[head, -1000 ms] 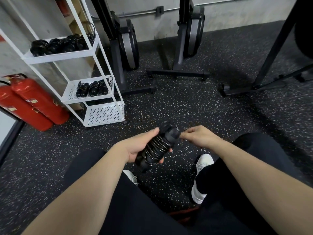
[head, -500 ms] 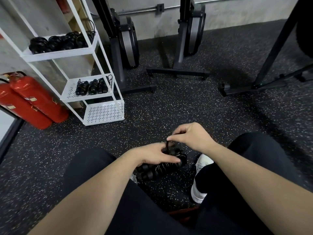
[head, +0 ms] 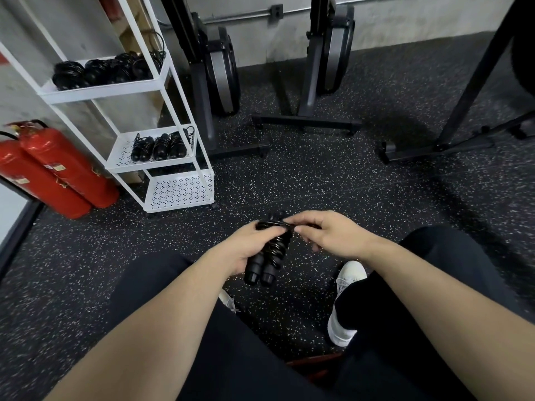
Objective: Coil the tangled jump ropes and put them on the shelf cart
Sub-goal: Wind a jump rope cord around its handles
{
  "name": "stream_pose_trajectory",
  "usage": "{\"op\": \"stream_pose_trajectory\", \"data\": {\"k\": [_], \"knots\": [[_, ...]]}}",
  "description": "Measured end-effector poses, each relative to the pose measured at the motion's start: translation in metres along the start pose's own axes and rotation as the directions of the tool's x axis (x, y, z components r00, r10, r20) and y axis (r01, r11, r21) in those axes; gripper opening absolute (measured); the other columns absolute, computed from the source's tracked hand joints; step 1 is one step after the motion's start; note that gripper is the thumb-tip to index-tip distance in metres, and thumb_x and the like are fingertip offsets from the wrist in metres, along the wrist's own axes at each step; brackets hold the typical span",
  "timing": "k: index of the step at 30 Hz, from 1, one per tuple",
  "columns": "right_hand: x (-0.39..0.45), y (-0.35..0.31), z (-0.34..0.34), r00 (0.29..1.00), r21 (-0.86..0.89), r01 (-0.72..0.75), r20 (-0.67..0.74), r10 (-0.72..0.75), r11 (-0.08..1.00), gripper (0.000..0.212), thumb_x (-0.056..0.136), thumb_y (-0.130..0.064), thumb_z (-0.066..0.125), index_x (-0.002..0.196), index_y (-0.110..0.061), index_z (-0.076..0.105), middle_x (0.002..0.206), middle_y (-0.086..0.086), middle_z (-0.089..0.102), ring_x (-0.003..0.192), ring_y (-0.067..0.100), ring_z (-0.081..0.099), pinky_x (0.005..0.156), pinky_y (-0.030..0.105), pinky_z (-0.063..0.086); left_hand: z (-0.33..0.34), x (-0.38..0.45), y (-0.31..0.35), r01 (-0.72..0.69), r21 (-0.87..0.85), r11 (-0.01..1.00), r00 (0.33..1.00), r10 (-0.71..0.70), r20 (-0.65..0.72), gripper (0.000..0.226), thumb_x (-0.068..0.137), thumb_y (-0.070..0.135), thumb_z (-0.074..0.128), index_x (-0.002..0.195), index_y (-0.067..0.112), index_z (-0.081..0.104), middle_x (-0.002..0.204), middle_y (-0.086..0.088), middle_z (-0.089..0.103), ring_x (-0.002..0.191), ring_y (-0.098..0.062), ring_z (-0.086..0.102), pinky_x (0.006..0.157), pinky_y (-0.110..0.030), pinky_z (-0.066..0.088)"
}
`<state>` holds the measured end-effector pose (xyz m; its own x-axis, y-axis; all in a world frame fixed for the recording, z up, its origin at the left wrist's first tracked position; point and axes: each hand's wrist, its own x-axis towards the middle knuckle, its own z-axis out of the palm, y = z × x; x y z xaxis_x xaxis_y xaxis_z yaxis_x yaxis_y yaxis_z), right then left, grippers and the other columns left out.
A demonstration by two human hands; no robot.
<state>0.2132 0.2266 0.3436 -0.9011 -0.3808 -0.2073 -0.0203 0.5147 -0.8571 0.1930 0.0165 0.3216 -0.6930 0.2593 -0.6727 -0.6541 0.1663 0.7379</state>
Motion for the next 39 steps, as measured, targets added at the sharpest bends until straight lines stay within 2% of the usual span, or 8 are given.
{"op": "stream_pose_trajectory", "data": {"k": [11, 15, 18, 20, 25, 28, 35, 39], "knots": [[-0.003, 0.002, -0.016, 0.997, 0.163, 0.054, -0.062, -0.044, 0.985, 0.006, 0.096, -0.017, 0.069, 0.097, -0.022, 0.071, 0.081, 0.0, 0.075, 0.059, 0.013, 0.056, 0.059, 0.031, 0.046, -0.004, -0.009, 0.011, 0.033, -0.074, 0.997, 0.99, -0.022, 0.138, 0.078, 0.072, 0.073, 0.073, 0.123, 0.015, 0.065, 0.095, -0.013, 0.069, 0.072, -0.025, 0.065, 0.067, -0.037, 0.056], [-0.004, 0.011, -0.016, 0.982, 0.126, 0.046, -0.186, -0.022, 0.991, 0.011, 0.09, -0.023, 0.077, 0.095, -0.031, 0.08, 0.085, -0.015, 0.072, 0.072, -0.002, 0.058, 0.071, 0.015, 0.044, 0.005, -0.017, 0.013, -0.09, -0.086, 0.992, 0.996, 0.089, -0.016, 0.018, 0.093, 0.046, 0.071, 0.103, 0.033, 0.062, 0.102, -0.01, 0.075, 0.087, -0.031, 0.071, 0.085, -0.051, 0.058], [0.001, 0.014, -0.014, 0.916, -0.061, -0.005, -0.401, -0.019, 0.998, 0.01, 0.092, -0.034, 0.073, 0.101, -0.036, 0.078, 0.11, -0.018, 0.063, 0.103, 0.0, 0.056, 0.091, 0.018, 0.042, 0.011, -0.015, 0.012, -0.292, 0.043, 0.955, 0.925, 0.294, -0.242, 0.019, 0.094, 0.044, 0.071, 0.106, 0.036, 0.059, 0.11, -0.004, 0.074, 0.092, -0.023, 0.073, 0.081, -0.041, 0.061], [0.002, 0.008, -0.016, 0.872, -0.004, -0.122, -0.477, 0.106, 0.992, 0.012, 0.098, -0.039, 0.065, 0.101, -0.03, 0.072, 0.099, -0.009, 0.065, 0.085, 0.006, 0.061, 0.078, 0.026, 0.049, 0.01, -0.014, 0.011, -0.4, 0.141, 0.906, 0.835, 0.423, -0.351, 0.025, 0.092, 0.043, 0.074, 0.109, 0.036, 0.056, 0.108, 0.004, 0.07, 0.092, -0.014, 0.069, 0.08, -0.031, 0.056], [-0.005, -0.001, -0.01, 0.86, 0.249, -0.466, -0.095, 0.501, 0.849, 0.043, 0.106, -0.044, 0.048, 0.098, -0.007, 0.069, 0.081, 0.014, 0.076, 0.059, 0.019, 0.063, 0.05, 0.026, 0.051, 0.01, -0.016, 0.008, -0.467, 0.395, 0.791, 0.738, 0.595, -0.319, 0.044, 0.087, 0.039, 0.08, 0.119, 0.036, 0.05, 0.105, 0.02, 0.064, 0.094, 0.006, 0.059, 0.081, -0.016, 0.044], [-0.004, -0.001, -0.006, 0.816, 0.343, -0.541, -0.009, 0.579, 0.768, 0.059, 0.104, -0.054, 0.045, 0.1, -0.001, 0.071, 0.08, 0.017, 0.076, 0.063, 0.026, 0.067, 0.057, 0.031, 0.055, 0.014, -0.019, 0.007, -0.486, 0.504, 0.714, 0.738, 0.644, -0.201, 0.048, 0.086, 0.039, 0.081, 0.118, 0.042, 0.046, 0.105, 0.021, 0.063, 0.093, 0.008, 0.059, 0.081, -0.013, 0.043], [0.001, 0.007, -0.003, 0.789, 0.685, -0.463, 0.029, 0.614, 0.563, 0.023, 0.103, -0.026, 0.059, 0.097, -0.006, 0.069, 0.091, 0.015, 0.075, 0.073, 0.026, 0.069, 0.063, 0.037, 0.056, 0.026, -0.021, 0.004, -0.494, 0.606, 0.623, 0.822, 0.562, 0.092, 0.046, 0.085, 0.034, 0.081, 0.114, 0.044, 0.047, 0.107, 0.018, 0.064, 0.096, -0.01, 0.065, 0.087, -0.034, 0.055], [0.007, 0.006, -0.009, 0.825, 0.87, -0.281, 0.003, 0.565, 0.406, 0.025, 0.104, -0.025, 0.055, 0.115, -0.01, 0.071, 0.094, 0.009, 0.071, 0.08, 0.019, 0.065, 0.06, 0.034, 0.056, 0.027, -0.02, 0.005, -0.494, 0.499, 0.712, 0.825, 0.565, 0.01, 0.039, 0.088, 0.025, 0.079, 0.114, 0.035, 0.052, 0.104, 0.018, 0.064, 0.087, 0.014, 0.058, 0.076, -0.005, 0.041]]}}
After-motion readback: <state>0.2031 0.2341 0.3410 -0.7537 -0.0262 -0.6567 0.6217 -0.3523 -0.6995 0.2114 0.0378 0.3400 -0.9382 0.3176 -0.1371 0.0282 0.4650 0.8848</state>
